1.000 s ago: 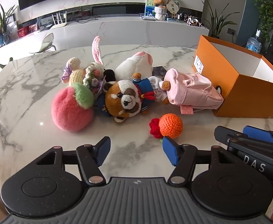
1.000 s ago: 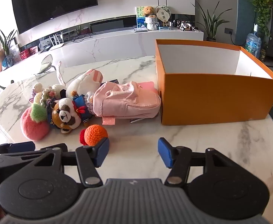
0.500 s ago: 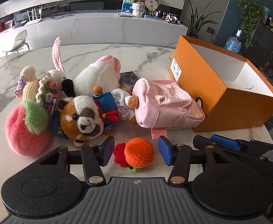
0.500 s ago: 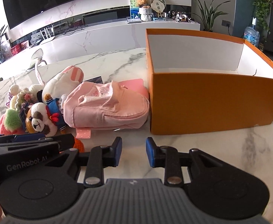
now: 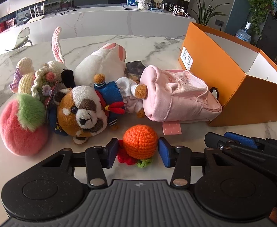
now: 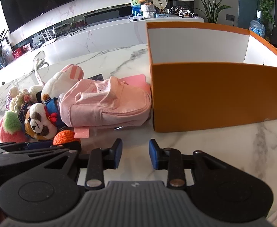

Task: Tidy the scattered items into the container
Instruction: 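Grasp the orange crocheted ball with the left tool while the right tool approaches the pink backpack, then lift the orange ball with the left tool while the right tool grasps the pink backpack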

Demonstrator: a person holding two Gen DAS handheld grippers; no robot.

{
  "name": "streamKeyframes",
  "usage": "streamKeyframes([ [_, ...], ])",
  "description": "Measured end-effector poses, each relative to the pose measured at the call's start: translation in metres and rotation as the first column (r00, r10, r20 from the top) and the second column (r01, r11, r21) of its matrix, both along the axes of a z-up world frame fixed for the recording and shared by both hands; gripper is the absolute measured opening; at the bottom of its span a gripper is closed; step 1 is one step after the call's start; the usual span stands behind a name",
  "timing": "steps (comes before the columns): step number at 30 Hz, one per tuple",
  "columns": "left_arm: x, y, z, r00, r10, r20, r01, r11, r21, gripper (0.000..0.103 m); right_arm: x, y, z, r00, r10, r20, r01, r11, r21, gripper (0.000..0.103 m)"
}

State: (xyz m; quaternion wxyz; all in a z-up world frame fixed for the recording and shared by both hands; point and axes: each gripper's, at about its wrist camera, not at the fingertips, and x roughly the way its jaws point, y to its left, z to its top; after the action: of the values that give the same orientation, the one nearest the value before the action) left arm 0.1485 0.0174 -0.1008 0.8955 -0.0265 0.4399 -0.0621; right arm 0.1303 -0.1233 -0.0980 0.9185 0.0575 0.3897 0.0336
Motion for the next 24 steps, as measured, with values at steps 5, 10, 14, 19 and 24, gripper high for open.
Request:
streamKeyframes([
  [5, -0.003, 0.005, 0.009, 1.0, 0.011, 0.012, -0.011, 1.0, 0.007, 0.045, -0.004, 0.011, 0.009, 0.998, 0.04, 0.049, -0.038, 0.999, -0.039, 0.034],
  [10, 0.001, 0.008, 0.017, 1.0, 0.012, 0.028, -0.012, 1.0, 0.006, 0.045, -0.004, 0.023, 0.016, 0.991, 0.1, 0.084, -0.092, 0.991, -0.099, 0.034],
  [14, 0.006, 0.014, 0.019, 0.999, 0.032, 0.033, -0.032, 0.999, 0.003, 0.045, 0.003, 0.025, 0.022, 0.984, 0.133, 0.115, -0.117, 0.985, -0.13, 0.042],
  [19, 0.01, 0.023, 0.019, 0.998, 0.056, 0.029, -0.056, 0.998, -0.004, 0.045, 0.014, 0.024, 0.024, 0.982, 0.14, 0.125, -0.128, 0.987, -0.1, 0.052],
  [24, 0.012, 0.025, 0.017, 0.998, 0.056, 0.029, -0.056, 0.998, -0.006, 0.045, 0.025, 0.024, 0.025, 0.98, 0.148, 0.136, -0.139, 0.988, -0.071, 0.053],
])
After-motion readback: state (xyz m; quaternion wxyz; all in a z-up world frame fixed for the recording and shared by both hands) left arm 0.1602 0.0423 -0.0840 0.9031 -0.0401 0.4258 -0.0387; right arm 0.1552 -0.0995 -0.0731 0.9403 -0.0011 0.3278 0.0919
